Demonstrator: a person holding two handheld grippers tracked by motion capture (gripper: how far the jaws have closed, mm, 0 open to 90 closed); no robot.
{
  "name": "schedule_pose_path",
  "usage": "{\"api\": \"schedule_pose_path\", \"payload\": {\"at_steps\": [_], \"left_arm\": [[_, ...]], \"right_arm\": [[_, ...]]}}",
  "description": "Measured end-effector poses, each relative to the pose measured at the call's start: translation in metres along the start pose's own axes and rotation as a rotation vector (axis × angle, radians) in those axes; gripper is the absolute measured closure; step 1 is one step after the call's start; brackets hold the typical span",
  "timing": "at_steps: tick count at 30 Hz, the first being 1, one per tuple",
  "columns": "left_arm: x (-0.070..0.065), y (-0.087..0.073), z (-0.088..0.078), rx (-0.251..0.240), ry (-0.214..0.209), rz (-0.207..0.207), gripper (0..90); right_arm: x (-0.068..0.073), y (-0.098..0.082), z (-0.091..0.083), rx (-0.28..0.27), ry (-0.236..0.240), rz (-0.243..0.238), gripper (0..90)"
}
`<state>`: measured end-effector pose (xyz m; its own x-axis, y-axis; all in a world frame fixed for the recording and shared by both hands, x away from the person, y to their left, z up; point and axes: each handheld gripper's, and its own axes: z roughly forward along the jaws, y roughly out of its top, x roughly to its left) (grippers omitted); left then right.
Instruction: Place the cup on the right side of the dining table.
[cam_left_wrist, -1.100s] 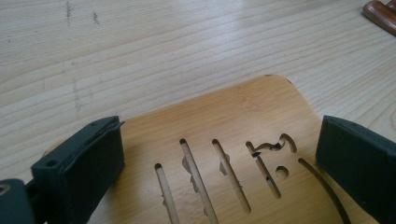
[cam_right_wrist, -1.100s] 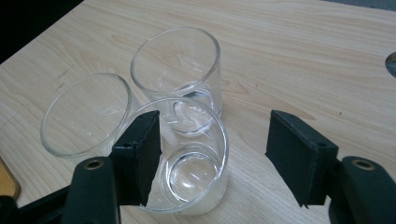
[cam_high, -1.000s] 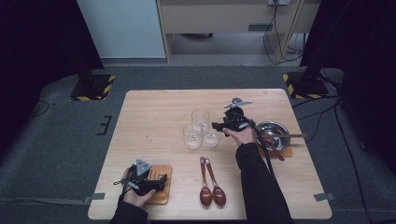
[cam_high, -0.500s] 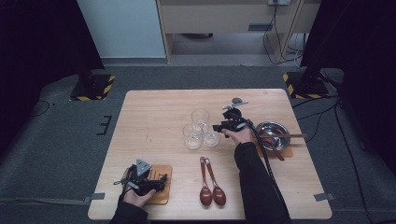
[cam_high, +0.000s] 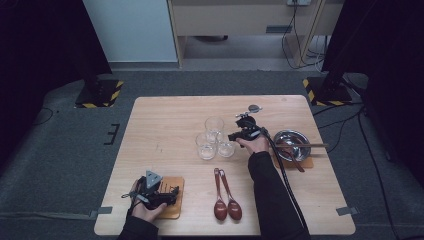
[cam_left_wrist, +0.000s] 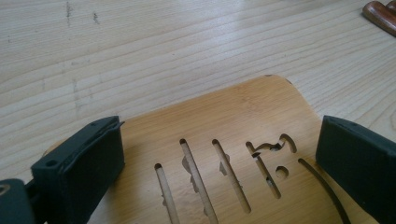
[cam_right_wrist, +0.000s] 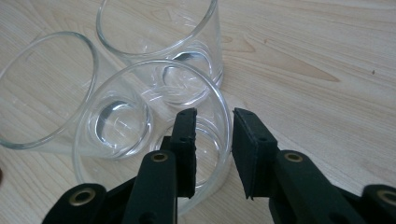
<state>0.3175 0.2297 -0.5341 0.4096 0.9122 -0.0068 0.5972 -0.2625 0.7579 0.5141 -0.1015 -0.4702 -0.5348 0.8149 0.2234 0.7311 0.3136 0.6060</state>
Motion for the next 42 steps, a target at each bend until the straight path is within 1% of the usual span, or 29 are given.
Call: {"api": "schedule_pose_path", "payload": {"at_steps": [3,10,12,15,16,20,21,23,30,34,36,38,41,42], "left_arm": [[0.000,0.000,0.000,0.000,-0.001,0.000,0.2],[0.000,0.000,0.000,0.000,-0.001,-0.002,0.2],[0.000,0.000,0.000,0.000,-0.002,-0.003,0.3],[0.000,0.000,0.000,0.000,-0.002,-0.005,0.2],[0.000,0.000,-0.001,0.009,-0.002,-0.014,0.2],[0.000,0.000,-0.001,0.009,-0.001,-0.013,0.2],[0.000,0.000,-0.001,0.010,-0.001,-0.013,0.3],[0.000,0.000,-0.001,0.010,-0.001,-0.013,0.2],[-0.001,0.000,-0.001,0.010,0.000,-0.012,0.2],[-0.001,0.000,-0.001,0.010,0.000,-0.012,0.3],[-0.001,0.000,0.000,0.010,0.001,-0.011,0.2],[-0.001,0.000,0.000,0.010,0.001,-0.011,0.3],[-0.001,0.000,0.000,0.011,0.002,-0.010,0.3],[-0.001,0.000,0.000,0.011,0.002,-0.009,0.3]], "right_arm": [[0.000,0.001,0.002,0.012,-0.012,0.003,72.6],[0.000,0.003,0.007,0.034,-0.027,-0.009,75.9],[0.001,0.003,0.008,0.036,-0.033,-0.003,77.6],[0.000,0.003,0.008,0.039,-0.029,-0.010,77.9],[0.001,0.003,0.008,0.039,-0.030,-0.014,78.2],[0.002,0.003,0.007,0.036,-0.055,-0.050,80.3],[0.002,0.003,0.007,0.038,-0.061,-0.050,80.9],[0.000,0.003,0.006,0.038,-0.054,-0.059,81.1],[-0.002,0.001,0.003,0.036,-0.044,-0.056,81.5],[-0.006,0.000,-0.001,0.026,-0.028,-0.036,82.0],[-0.007,-0.001,-0.004,0.022,-0.028,-0.029,82.2],[-0.009,-0.001,-0.008,0.016,-0.026,-0.037,82.3],[-0.011,-0.001,-0.015,0.005,-0.023,-0.035,82.4],[-0.011,-0.002,-0.018,0.001,-0.021,-0.029,82.4]]}}
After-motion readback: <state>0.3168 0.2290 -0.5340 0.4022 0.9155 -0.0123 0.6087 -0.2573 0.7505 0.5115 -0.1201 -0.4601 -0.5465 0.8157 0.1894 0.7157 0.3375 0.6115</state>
